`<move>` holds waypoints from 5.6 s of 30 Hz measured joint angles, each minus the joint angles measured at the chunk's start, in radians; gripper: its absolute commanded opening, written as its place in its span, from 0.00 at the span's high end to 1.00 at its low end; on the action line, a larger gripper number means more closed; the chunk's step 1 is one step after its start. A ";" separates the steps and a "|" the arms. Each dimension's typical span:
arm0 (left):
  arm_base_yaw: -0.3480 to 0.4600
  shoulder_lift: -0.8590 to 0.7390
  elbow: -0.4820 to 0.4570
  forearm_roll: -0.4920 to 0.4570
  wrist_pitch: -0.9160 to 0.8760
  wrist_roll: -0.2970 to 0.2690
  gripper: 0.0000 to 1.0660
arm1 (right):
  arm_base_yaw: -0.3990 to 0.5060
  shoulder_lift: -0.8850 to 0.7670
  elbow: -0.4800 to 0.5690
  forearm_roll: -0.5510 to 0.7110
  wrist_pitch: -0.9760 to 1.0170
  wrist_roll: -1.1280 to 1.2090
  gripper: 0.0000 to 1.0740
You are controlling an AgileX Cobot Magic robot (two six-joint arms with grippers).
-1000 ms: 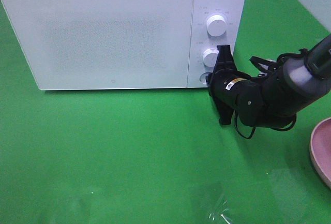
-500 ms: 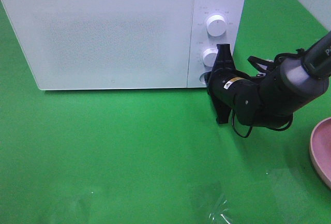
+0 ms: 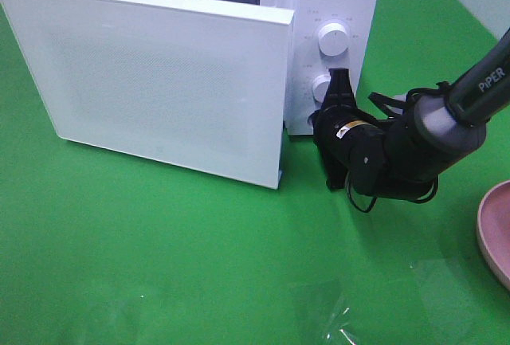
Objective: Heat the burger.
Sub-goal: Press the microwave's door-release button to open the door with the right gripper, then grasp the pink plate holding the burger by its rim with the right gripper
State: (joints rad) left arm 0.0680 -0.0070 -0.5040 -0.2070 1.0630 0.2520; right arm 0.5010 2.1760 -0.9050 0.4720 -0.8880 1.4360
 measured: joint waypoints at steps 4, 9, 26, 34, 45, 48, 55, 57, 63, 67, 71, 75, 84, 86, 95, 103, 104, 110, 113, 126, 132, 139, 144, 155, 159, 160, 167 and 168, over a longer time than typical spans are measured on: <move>0.000 0.000 0.000 0.000 0.000 0.000 0.08 | 0.001 0.000 -0.001 0.008 0.001 -0.015 1.00; 0.000 0.000 0.000 0.000 0.000 0.000 0.08 | 0.001 0.000 -0.001 0.012 0.001 -0.017 1.00; 0.000 0.000 0.000 0.000 0.000 0.000 0.08 | 0.013 -0.071 0.065 0.036 0.051 -0.007 1.00; 0.000 0.000 0.000 0.000 0.000 0.000 0.08 | 0.010 -0.149 0.122 0.044 0.100 -0.011 1.00; 0.000 0.000 0.000 0.000 0.000 0.000 0.08 | 0.010 -0.345 0.216 0.007 0.374 -0.278 0.99; 0.000 0.000 0.000 0.000 0.000 0.000 0.08 | 0.010 -0.398 0.218 -0.014 0.470 -0.399 0.98; 0.000 0.000 0.000 0.000 0.000 0.000 0.08 | 0.009 -0.473 0.219 -0.033 0.633 -0.646 0.97; 0.000 0.000 0.000 0.000 0.000 0.000 0.08 | 0.004 -0.518 0.219 -0.042 0.729 -0.838 0.97; 0.000 0.000 0.000 0.000 0.000 0.000 0.08 | -0.028 -0.575 0.219 -0.098 0.888 -0.980 0.96; 0.000 0.000 0.000 0.000 0.000 0.000 0.08 | -0.062 -0.614 0.199 -0.225 1.039 -1.025 0.95; 0.000 0.000 0.000 0.000 0.000 0.000 0.08 | -0.086 -0.661 0.182 -0.353 1.180 -1.069 0.95; 0.000 0.000 0.000 0.000 0.000 0.000 0.08 | -0.105 -0.701 0.179 -0.430 1.265 -1.113 0.95; 0.000 0.000 0.000 0.000 0.000 0.000 0.08 | -0.111 -0.778 0.174 -0.533 1.549 -1.237 0.64; 0.000 0.000 0.000 0.000 0.000 0.000 0.08 | -0.111 -0.780 0.174 -0.544 1.590 -1.257 0.56; 0.000 0.000 0.000 0.000 0.000 0.000 0.08 | -0.111 -0.819 0.174 -0.596 1.648 -1.296 0.09; 0.000 0.000 0.000 0.000 0.000 0.000 0.08 | -0.186 -0.825 0.174 -0.614 1.718 -1.314 0.11; 0.000 0.000 0.000 0.000 0.000 0.000 0.08 | -0.186 -0.825 0.174 -0.614 1.718 -1.314 0.11; 0.000 0.000 0.000 0.000 0.000 0.000 0.08 | -0.260 -0.825 0.205 -0.617 1.705 -1.327 0.12; 0.000 0.000 0.000 0.000 0.000 0.000 0.08 | -0.279 -0.825 0.223 -0.612 1.685 -1.331 0.13; 0.000 0.000 0.000 0.000 0.000 0.000 0.08 | -0.340 -0.735 0.322 -0.591 1.481 -1.351 0.15; 0.000 0.000 0.000 0.000 0.000 0.000 0.08 | -0.340 -0.654 0.322 -0.592 1.444 -1.351 0.16; 0.000 0.000 0.000 0.000 0.000 0.000 0.08 | -0.340 -0.581 0.322 -0.611 1.377 -1.351 0.17; 0.000 0.000 0.000 0.000 0.000 0.000 0.08 | -0.340 -0.545 0.321 -0.611 1.368 -1.351 0.18; 0.000 0.000 0.000 0.000 0.000 0.000 0.08 | -0.340 -0.538 0.321 -0.623 1.357 -1.348 0.59; 0.000 0.000 0.000 0.000 0.000 0.000 0.08 | -0.341 -0.538 0.321 -0.661 1.357 -1.334 0.88; 0.000 0.000 0.000 0.000 0.000 0.000 0.08 | -0.341 -0.538 0.321 -0.661 1.357 -1.334 0.88; 0.000 0.000 0.000 0.000 0.000 0.000 0.08 | -0.348 -0.538 0.321 -0.697 1.356 -1.321 1.00; 0.000 0.000 0.000 0.000 0.000 0.000 0.08 | -0.348 -0.538 0.321 -0.699 1.356 -1.316 1.00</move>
State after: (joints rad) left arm 0.0680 -0.0070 -0.5040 -0.2070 1.0630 0.2520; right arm 0.1530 1.6380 -0.5840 -0.2270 0.4680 0.1200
